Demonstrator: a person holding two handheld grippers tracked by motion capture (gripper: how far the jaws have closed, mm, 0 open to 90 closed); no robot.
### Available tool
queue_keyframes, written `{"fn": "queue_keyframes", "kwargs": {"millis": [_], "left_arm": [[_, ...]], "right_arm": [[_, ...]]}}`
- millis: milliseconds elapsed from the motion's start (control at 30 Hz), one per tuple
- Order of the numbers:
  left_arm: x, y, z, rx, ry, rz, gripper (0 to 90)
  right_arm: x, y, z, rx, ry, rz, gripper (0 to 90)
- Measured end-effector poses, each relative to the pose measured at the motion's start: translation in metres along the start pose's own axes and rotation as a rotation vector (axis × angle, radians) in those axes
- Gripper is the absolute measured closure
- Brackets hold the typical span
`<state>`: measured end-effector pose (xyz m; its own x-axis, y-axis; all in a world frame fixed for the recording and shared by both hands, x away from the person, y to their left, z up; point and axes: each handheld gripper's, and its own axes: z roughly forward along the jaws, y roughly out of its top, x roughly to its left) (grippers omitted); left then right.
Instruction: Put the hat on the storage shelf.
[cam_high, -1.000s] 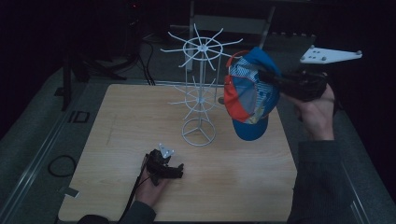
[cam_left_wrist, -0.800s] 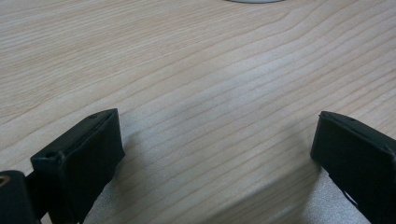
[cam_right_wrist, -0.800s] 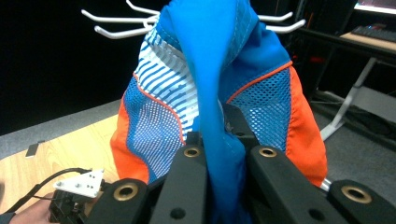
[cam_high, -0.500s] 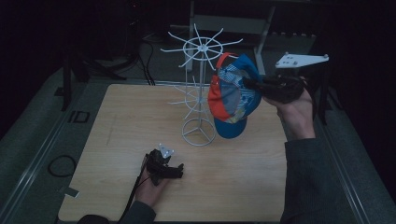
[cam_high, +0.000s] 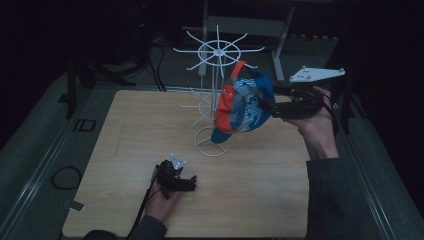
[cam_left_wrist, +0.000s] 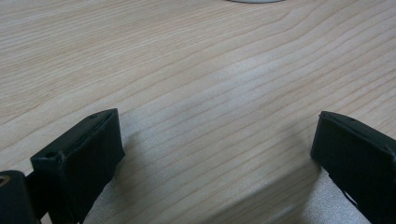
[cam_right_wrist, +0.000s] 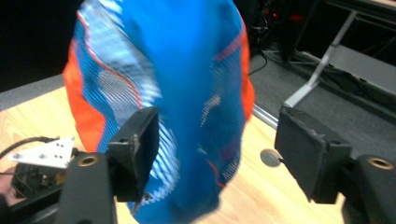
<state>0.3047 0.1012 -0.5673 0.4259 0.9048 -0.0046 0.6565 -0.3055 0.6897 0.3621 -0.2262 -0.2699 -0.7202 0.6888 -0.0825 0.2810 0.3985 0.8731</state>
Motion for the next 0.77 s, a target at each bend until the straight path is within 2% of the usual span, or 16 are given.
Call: {"fn": "queue_keyframes", "kwargs": {"millis": [167, 467, 767], "left_arm": [[0.0, 0.0, 0.0, 0.001, -0.003, -0.003, 2.6], [0.0, 0.0, 0.0, 0.0, -0.001, -0.002, 2.6], [0.0, 0.0, 0.0, -0.001, -0.001, -0.003, 2.6]], "right_arm": [[-0.001, -0.013, -0.001, 0.015, 0.002, 0.022, 25.3], [0.007, -0.036, 0.003, 0.054, 0.016, 0.011, 24.7], [0.014, -0.041, 0.003, 0.057, 0.033, -0.004, 22.2]]}}
